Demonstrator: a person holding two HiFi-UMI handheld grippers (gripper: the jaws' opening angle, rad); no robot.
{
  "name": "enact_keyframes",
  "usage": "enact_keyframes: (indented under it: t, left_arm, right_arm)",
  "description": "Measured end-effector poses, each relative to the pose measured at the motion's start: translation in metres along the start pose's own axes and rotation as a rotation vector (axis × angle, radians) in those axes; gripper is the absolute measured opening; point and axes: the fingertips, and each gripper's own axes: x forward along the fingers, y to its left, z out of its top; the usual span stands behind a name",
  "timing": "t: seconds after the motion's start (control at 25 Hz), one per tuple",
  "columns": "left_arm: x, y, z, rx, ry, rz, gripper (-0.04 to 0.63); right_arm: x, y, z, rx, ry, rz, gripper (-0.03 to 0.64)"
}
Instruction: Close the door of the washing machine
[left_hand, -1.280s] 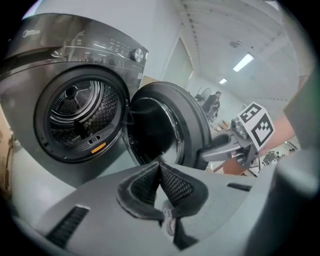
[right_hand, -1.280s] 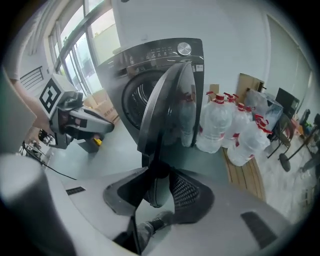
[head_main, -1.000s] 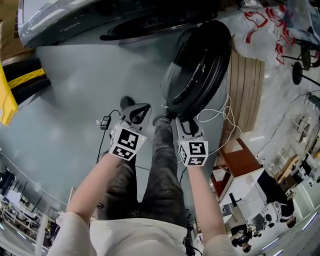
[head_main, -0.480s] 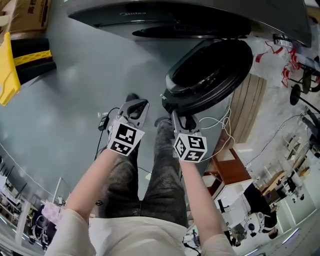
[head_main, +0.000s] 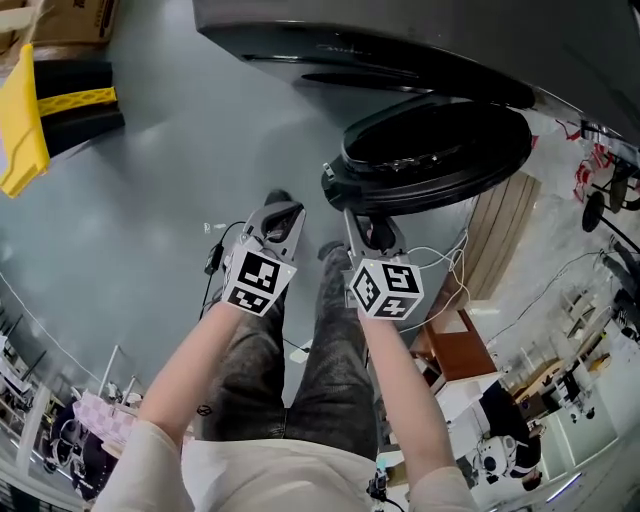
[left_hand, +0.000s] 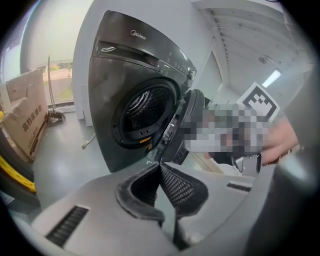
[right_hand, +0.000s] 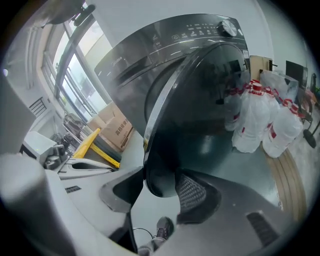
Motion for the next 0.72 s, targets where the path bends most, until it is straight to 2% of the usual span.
enact_keyframes:
  t: [0.32, 0.72]
  left_arm:
    - [-0.012, 0.025, 0.01, -0.005, -0.02, 0.016, 0.009]
    - [-0.026, 0.054, 0.012, -0.023, -0.034, 0.057, 0.009]
  right_arm:
    - [0.035, 0.026, 0.037, 0.001, -0.016, 0.017, 0.216]
    - [0.069, 0.042, 0.082, -0.095, -0.045, 0.013, 0.206]
